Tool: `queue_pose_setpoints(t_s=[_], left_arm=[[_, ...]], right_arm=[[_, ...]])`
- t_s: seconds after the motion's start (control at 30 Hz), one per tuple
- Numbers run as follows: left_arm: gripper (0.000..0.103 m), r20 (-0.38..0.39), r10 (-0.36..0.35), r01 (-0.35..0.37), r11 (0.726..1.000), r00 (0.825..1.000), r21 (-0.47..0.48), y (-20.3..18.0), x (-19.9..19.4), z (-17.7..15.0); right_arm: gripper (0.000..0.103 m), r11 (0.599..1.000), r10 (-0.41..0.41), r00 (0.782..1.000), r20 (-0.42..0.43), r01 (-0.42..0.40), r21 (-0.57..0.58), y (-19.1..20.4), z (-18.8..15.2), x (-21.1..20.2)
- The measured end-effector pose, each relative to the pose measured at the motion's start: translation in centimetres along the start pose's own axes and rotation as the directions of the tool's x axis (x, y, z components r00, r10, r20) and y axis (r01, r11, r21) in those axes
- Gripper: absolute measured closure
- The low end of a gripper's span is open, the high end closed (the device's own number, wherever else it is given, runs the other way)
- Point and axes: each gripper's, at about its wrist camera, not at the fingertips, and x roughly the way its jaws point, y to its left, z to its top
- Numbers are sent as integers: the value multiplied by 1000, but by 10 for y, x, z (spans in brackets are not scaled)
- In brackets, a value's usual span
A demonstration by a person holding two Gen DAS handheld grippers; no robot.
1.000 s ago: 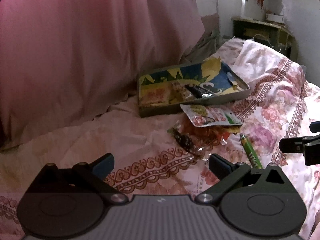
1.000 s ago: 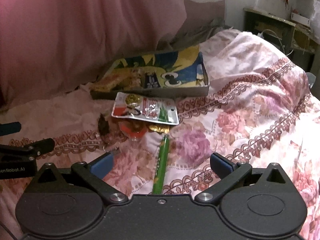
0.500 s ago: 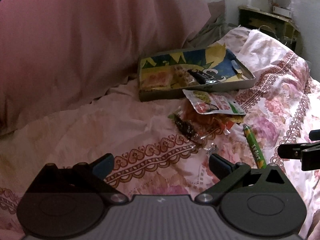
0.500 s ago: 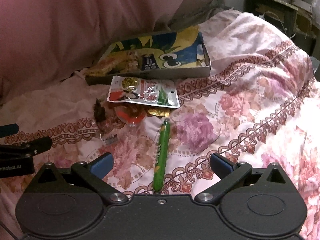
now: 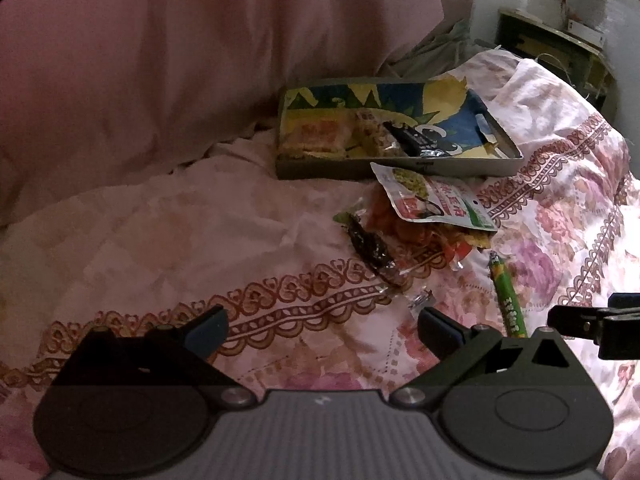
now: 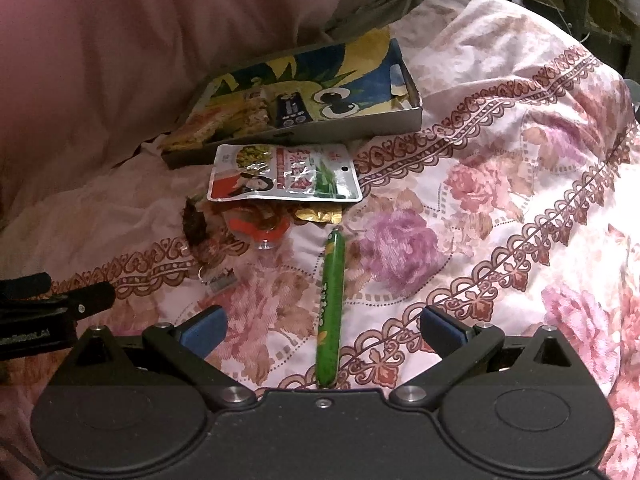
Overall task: Organize snacks
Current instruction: 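Move both tools back over the remaining snack pile beside the tray, then lower left tool toward dark jerky pack while right tool lowers onto green sausage stick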
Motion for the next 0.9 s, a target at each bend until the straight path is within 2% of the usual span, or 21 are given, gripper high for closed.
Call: queue_pose_setpoints(t_s=[0.47,0.9], left_arm=[[0,-30,6,-6,1000,1000,-3,-2,23,16],[0,-74,-29,23,996,997,-87,6,55,35]], right_arm=[[1,1000,-9,1000,-9,9,8,-5,11,11],[1,1000,-29,1000,6,29,-10,-4,30,28]])
